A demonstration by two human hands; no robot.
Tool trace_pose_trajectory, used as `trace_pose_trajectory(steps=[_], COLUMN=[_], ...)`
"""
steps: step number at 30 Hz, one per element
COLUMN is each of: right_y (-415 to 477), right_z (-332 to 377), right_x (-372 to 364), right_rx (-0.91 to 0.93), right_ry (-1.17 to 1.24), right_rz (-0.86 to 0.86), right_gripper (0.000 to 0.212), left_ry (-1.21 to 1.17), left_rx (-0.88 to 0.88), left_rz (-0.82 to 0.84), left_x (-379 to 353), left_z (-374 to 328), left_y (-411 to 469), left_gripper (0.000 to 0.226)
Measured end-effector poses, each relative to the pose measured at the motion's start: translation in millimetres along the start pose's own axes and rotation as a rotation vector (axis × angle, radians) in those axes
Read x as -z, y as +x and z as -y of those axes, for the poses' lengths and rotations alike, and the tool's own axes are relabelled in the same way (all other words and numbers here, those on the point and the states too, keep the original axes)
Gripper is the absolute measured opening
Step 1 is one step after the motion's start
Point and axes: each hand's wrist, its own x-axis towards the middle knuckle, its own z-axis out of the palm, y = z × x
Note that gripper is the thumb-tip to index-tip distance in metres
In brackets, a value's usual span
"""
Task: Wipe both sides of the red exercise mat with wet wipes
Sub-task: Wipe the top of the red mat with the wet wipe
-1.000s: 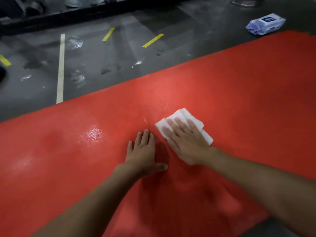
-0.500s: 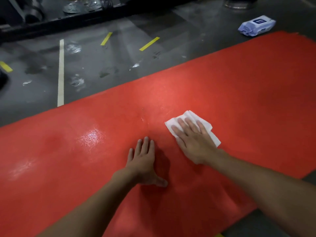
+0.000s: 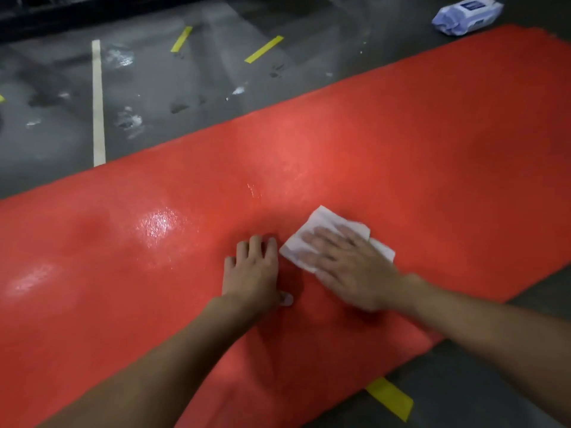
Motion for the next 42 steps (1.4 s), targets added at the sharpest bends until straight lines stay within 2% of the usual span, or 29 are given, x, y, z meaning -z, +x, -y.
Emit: trace_pose_trajectory(steps=[3,4,5,7,9,11,13,14,16,18,19,20,22,23,24,27,28,31,32,33,35,37,38,41,42], right_y=[6,6,2,-13,-20,-20,-23,-27,-46,-61,-63,-65,-68,-69,-72,-90,-91,-88,-87,-88,-100,-107,-104,-93,-89], right_z=[-8,0,11,22,1,-15,-1,16,46,33,20,11,14,26,42,45,34,32,44,59,80,62,52,56,68], right_x=[7,4,1,-3,-2,6,5,1,-2,-5,-3,0,0,-3,-4,-10,-7,-4,-7,-11,-14,-16,-14,-10,-12], right_rx=[-0.282,-0.318,-0.3,-0.118,-0.013,-0.21,-0.417,-0.392,-0.156,0.005,-0.034,-0.157,-0.427,-0.459,-0.416,-0.098,-0.098,-0.441,-0.493,-0.453,-0.197,-0.024,-0.054,-0.373,-0.371], right_ry=[0.004,-0.003,0.005,0.018,0.004,0.011,-0.027,-0.025,0.008,0.007,0.017,0.048,0.026,0.023,0.038,0.023,0.039,0.038,0.019,0.026,0.05,0.038,0.037,0.041,0.04], right_rz=[-0.033,-0.04,-0.016,0.037,0.05,0.036,-0.004,-0.014,0.033,0.073,0.069,0.055,-0.002,0.0,0.024,0.095,0.085,0.033,0.028,0.032,0.061,0.063,0.04,-0.002,0.011], right_gripper=[0.064,0.065,0.064,0.059,0.054,0.055,0.064,0.067,0.062,0.057,0.057,0.058,0.061,0.063,0.063,0.059,0.058,0.062,0.065,0.066,0.06,0.055,0.055,0.062,0.063], left_ry=[0.01,0.006,0.0,-0.006,-0.017,-0.04,-0.043,-0.041,-0.046,-0.042,-0.031,-0.02,-0.014,-0.014,-0.011,-0.024,-0.039,-0.055,-0.053,-0.05,-0.063,-0.096,-0.114,-0.133,-0.117], left_rx=[-0.013,-0.019,-0.026,-0.043,-0.051,-0.053,-0.06,-0.063,-0.066,-0.077,-0.086,-0.095,-0.109,-0.111,-0.117,-0.131,-0.128,-0.116,-0.113,-0.113,-0.123,-0.13,-0.136,-0.091,-0.04], left_rz=[0.06,0.112,0.18,0.277,0.271,0.223,0.183,0.164,0.134,0.078,0.039,0.016,0.054,0.105,0.166,0.25,0.241,0.191,0.17,0.157,0.165,0.195,0.211,0.22,0.215], left_x=[0,-1,-2,-6,-9,-12,-14,-15,-17,-21,-23,-24,-26,-25,-24,-23,-23,-25,-26,-27,-27,-24,-21,-20,-20], left_z=[-7,-10,-13,-14,-12,-9,-8,-7,-6,-5,-5,-4,-2,0,1,1,1,2,2,2,2,7,12,24,24], left_y=[-5,-7,-10,-15,-20,-25,-28,-28,-30,-35,-38,-41,-44,-45,-44,-45,-48,-57,-59,-60,-60,-57,-55,-55,-57], left_gripper=[0.108,0.11,0.116,0.13,0.135,0.134,0.131,0.129,0.126,0.121,0.119,0.117,0.12,0.126,0.132,0.143,0.142,0.135,0.133,0.132,0.131,0.133,0.133,0.136,0.136])
